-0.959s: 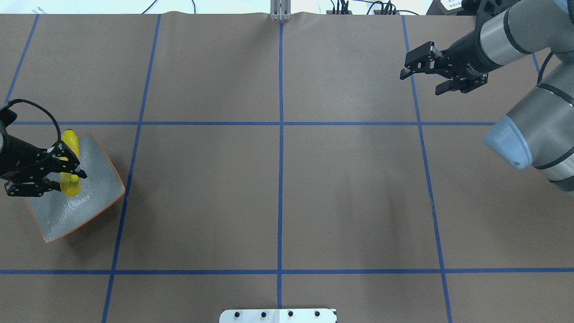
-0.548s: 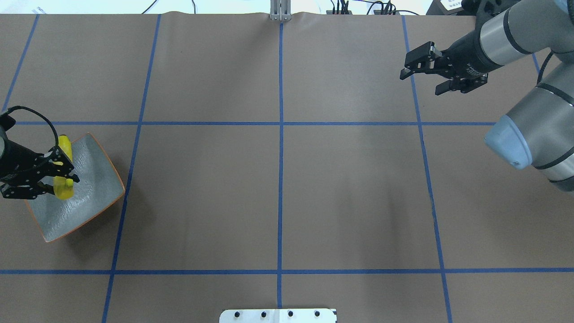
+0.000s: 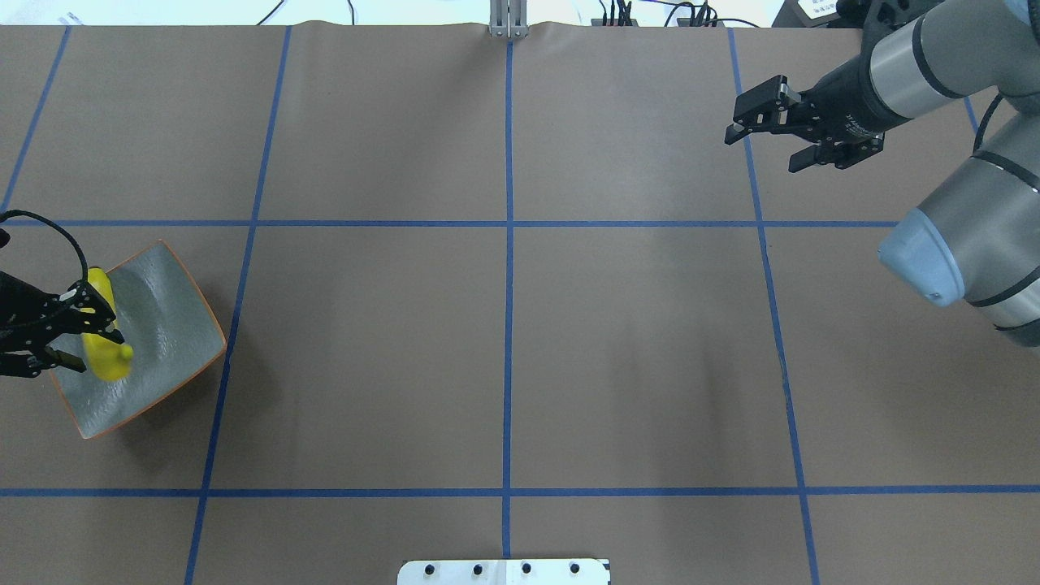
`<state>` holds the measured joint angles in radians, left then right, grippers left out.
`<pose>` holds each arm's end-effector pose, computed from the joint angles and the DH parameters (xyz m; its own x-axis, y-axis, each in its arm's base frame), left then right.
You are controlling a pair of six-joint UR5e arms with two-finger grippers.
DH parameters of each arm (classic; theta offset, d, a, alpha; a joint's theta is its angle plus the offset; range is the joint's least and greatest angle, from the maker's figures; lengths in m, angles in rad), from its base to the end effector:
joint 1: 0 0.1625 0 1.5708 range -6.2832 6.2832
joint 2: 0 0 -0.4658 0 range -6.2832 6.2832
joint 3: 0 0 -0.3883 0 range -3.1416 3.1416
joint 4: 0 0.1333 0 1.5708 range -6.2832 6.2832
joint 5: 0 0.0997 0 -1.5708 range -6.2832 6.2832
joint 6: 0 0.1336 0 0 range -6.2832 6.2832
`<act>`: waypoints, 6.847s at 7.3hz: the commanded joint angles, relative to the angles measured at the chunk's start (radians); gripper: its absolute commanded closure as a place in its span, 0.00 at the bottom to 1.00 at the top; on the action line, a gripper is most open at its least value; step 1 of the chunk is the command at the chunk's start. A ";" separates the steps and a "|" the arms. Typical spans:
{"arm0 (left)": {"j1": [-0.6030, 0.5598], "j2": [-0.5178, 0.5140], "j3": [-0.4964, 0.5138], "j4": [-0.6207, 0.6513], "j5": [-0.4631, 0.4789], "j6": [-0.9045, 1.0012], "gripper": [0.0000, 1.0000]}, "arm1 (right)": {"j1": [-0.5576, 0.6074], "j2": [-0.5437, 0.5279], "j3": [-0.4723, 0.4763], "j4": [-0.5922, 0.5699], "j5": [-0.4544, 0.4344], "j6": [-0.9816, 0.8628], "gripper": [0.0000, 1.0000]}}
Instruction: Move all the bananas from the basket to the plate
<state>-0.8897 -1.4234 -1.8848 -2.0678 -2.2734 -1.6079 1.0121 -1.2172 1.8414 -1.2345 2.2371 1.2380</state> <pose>0.2505 -0.3837 0.5778 0.4830 -0.6409 -0.5967 0.3604 0.7665 -0.5316 -0.2854 -0.5523 0.3510 0.4172 0.1829 0.8902 -0.2770 0.9585 -0.0671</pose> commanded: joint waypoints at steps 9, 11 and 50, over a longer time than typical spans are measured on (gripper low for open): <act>-0.288 -0.061 0.006 0.011 -0.006 0.329 0.00 | 0.403 -0.300 -0.177 -0.113 -0.034 -0.978 0.00; -0.288 -0.069 0.007 0.011 -0.006 0.329 0.00 | 0.482 -0.294 -0.224 -0.190 -0.060 -1.148 0.00; -0.284 -0.187 0.068 0.012 -0.008 0.345 0.00 | 0.585 -0.158 -0.264 -0.582 -0.118 -1.345 1.00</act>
<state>-1.1750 -1.5556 -1.8472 -2.0555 -2.2804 -1.2607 1.6389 -1.4259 1.5636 -1.8070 2.0520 -0.2119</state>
